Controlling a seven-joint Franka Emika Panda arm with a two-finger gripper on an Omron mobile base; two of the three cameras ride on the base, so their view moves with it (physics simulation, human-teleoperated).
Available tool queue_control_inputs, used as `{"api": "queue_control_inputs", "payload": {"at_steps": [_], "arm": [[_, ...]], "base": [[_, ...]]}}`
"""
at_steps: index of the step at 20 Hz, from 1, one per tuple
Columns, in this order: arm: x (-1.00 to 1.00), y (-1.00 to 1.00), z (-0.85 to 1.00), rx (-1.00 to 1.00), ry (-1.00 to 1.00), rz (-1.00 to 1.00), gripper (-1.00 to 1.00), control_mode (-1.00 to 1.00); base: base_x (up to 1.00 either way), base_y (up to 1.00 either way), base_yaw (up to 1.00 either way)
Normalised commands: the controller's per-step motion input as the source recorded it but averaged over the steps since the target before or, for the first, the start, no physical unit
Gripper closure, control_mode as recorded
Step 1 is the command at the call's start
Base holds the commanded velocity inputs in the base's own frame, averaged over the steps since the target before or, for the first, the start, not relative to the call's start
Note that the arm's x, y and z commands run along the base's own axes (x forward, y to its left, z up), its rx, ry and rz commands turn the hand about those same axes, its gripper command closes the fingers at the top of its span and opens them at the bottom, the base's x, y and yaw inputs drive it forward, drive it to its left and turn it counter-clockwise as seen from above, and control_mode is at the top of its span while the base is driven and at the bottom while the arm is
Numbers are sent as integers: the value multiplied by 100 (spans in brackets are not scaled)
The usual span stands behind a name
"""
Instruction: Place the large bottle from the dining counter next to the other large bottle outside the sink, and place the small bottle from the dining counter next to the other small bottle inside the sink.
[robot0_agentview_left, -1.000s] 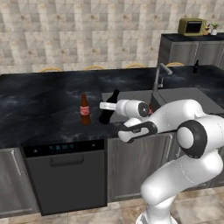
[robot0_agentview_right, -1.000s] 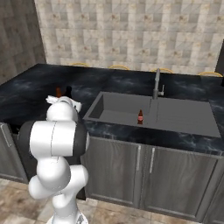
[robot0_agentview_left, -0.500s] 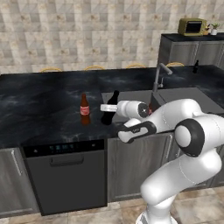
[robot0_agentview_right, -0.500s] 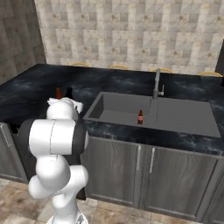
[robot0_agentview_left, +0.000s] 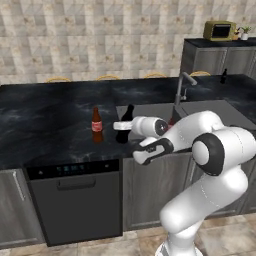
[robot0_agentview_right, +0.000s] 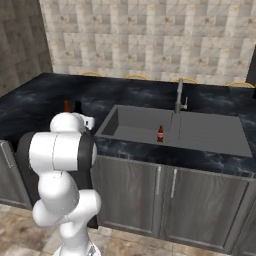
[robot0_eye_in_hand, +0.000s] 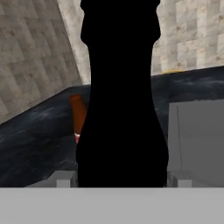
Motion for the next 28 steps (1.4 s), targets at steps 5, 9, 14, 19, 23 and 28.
{"api": "queue_control_inputs", "payload": {"at_steps": [5,9,14,19,23,28], "arm": [[9,17,-41,-4,0,0,100,-100],[1,14,-27,-6,-4,0,100,-100],[0,11,-20,-5,-9,0,100,-100],[12,17,-21,0,-7,0,100,-100],[34,21,-22,0,-1,0,100,-100],[43,15,-16,0,0,0,100,-100]], "base": [[0,0,0],[0,0,0],[0,0,0],[0,0,0],[0,0,0],[0,0,0]]}}
